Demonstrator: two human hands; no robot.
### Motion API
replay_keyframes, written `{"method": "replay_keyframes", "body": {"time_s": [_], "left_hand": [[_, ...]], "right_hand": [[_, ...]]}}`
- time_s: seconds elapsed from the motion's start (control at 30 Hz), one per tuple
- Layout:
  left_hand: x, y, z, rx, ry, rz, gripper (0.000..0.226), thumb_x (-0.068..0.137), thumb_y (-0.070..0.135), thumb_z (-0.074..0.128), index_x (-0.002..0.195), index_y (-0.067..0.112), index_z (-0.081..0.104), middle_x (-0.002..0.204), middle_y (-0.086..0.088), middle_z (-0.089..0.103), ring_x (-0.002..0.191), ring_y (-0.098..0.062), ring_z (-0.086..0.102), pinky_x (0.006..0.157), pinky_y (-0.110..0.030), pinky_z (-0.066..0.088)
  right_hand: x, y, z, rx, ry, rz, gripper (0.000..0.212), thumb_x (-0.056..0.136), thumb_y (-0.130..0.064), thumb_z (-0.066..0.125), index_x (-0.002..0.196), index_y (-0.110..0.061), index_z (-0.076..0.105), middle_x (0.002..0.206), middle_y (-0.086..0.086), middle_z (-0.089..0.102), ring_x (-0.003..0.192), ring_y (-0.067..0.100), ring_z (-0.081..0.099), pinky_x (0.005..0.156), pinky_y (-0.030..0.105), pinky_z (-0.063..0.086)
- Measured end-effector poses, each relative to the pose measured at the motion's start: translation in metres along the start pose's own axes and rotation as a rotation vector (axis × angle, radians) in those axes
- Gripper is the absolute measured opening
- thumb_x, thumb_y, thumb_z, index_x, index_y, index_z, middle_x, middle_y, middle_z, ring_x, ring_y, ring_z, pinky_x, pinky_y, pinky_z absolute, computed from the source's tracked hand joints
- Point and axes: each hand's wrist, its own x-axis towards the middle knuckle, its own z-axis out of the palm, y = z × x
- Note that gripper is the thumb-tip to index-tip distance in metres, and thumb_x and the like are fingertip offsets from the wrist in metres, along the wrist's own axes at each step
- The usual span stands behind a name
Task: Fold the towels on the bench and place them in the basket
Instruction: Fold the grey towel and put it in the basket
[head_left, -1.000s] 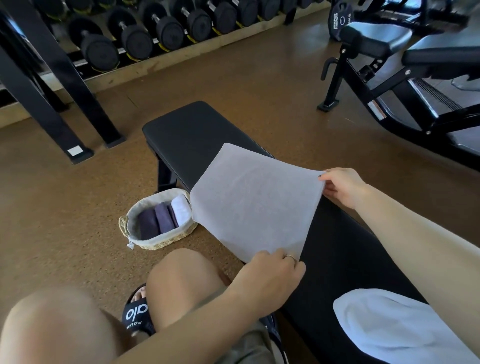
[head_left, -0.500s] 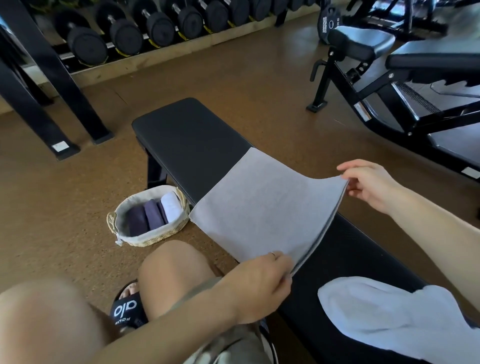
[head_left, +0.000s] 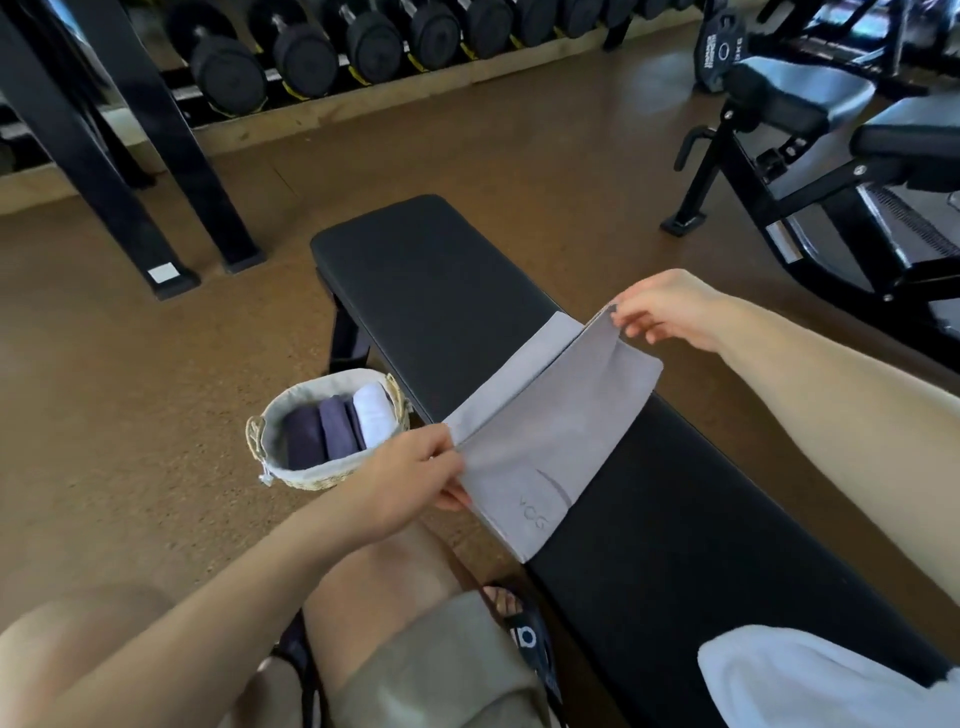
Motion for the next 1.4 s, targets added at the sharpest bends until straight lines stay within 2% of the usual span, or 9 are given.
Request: {"method": "replay_keyframes", "body": {"time_s": [0.1, 0.27, 0.37, 0.5, 0.6, 0.7, 0.87, 1.17, 1.4], "left_hand": [[0.013, -0.007, -0.012, 0.041, 0.005, -0.076, 0.024, 0.099, 0.007, 0.052, 0.076, 0.010, 0.049, 0.072, -0.003, 0.068, 0.082, -0.024, 0.076, 0.086, -0.045, 0.062], [0.032, -0.017, -0.024, 0.245, 0.014, -0.135, 0.025, 0.097, 0.012, 0.052, 0.072, 0.013, 0.050, 0.071, -0.004, 0.067, 0.074, -0.021, 0.071, 0.071, -0.033, 0.056], [0.041, -0.024, -0.029, 0.302, -0.011, -0.176, 0.021, 0.096, 0.015, 0.051, 0.075, 0.012, 0.051, 0.075, -0.008, 0.067, 0.070, -0.017, 0.066, 0.069, -0.034, 0.051], [0.047, -0.030, -0.035, 0.373, -0.033, -0.184, 0.019, 0.095, 0.021, 0.049, 0.081, 0.010, 0.055, 0.078, -0.010, 0.071, 0.075, -0.024, 0.067, 0.077, -0.045, 0.056], [0.052, -0.036, -0.035, 0.398, -0.048, -0.183, 0.020, 0.095, 0.021, 0.047, 0.083, 0.007, 0.055, 0.078, -0.012, 0.069, 0.074, -0.027, 0.066, 0.070, -0.043, 0.051], [0.057, -0.041, -0.033, 0.412, -0.060, -0.187, 0.019, 0.095, 0.016, 0.046, 0.077, 0.011, 0.049, 0.077, -0.012, 0.062, 0.069, -0.025, 0.061, 0.064, -0.037, 0.045], [0.058, -0.044, -0.030, 0.522, -0.056, -0.163, 0.023, 0.097, 0.022, 0.046, 0.076, 0.013, 0.046, 0.093, -0.014, 0.063, 0.090, -0.032, 0.066, 0.082, -0.046, 0.050], [0.058, -0.047, -0.033, 0.451, -0.016, -0.155, 0.028, 0.093, 0.023, 0.054, 0.067, 0.018, 0.044, 0.087, -0.013, 0.069, 0.090, -0.030, 0.068, 0.084, -0.050, 0.051], [0.058, -0.050, -0.031, 0.315, 0.074, -0.176, 0.008, 0.082, 0.023, 0.069, 0.080, 0.018, 0.063, 0.087, -0.006, 0.073, 0.085, -0.025, 0.072, 0.084, -0.047, 0.058]], "right_hand": [[0.023, -0.001, 0.014, -0.119, 0.015, -0.030, 0.018, 0.090, -0.012, 0.066, 0.103, -0.004, 0.075, 0.085, 0.009, 0.065, 0.074, 0.017, 0.055, 0.062, 0.028, 0.045], [0.046, 0.002, 0.037, -0.171, 0.002, -0.035, 0.021, 0.097, -0.021, 0.059, 0.113, -0.017, 0.071, 0.118, 0.004, 0.064, 0.114, 0.024, 0.058, 0.101, 0.044, 0.049], [0.052, 0.006, 0.050, -0.201, 0.044, -0.056, 0.019, 0.099, -0.025, 0.055, 0.111, -0.017, 0.068, 0.114, 0.004, 0.064, 0.108, 0.026, 0.060, 0.089, 0.041, 0.052], [0.056, 0.012, 0.065, -0.375, 0.141, -0.193, 0.019, 0.103, -0.026, 0.049, 0.104, -0.014, 0.063, 0.099, 0.001, 0.062, 0.092, 0.021, 0.057, 0.065, 0.027, 0.039], [0.057, 0.016, 0.073, -0.409, 0.201, -0.246, 0.018, 0.105, -0.027, 0.048, 0.098, -0.013, 0.058, 0.087, 0.000, 0.060, 0.075, 0.016, 0.054, 0.056, 0.026, 0.035], [0.053, 0.017, 0.080, -0.455, 0.221, -0.270, 0.016, 0.108, -0.025, 0.046, 0.098, -0.013, 0.052, 0.087, 0.001, 0.058, 0.069, 0.010, 0.051, 0.055, 0.026, 0.034], [0.052, 0.018, 0.086, -0.524, 0.247, -0.272, 0.014, 0.109, -0.025, 0.043, 0.101, -0.014, 0.048, 0.095, 0.005, 0.060, 0.067, 0.007, 0.049, 0.053, 0.024, 0.031], [0.062, 0.025, 0.089, -0.602, 0.290, -0.325, 0.013, 0.107, -0.024, 0.048, 0.096, -0.016, 0.052, 0.108, 0.006, 0.059, 0.077, 0.012, 0.053, 0.058, 0.019, 0.034], [0.062, 0.030, 0.094, -0.585, 0.340, -0.335, 0.012, 0.106, -0.024, 0.050, 0.098, -0.016, 0.052, 0.113, 0.007, 0.057, 0.086, 0.017, 0.056, 0.068, 0.025, 0.040]]}}
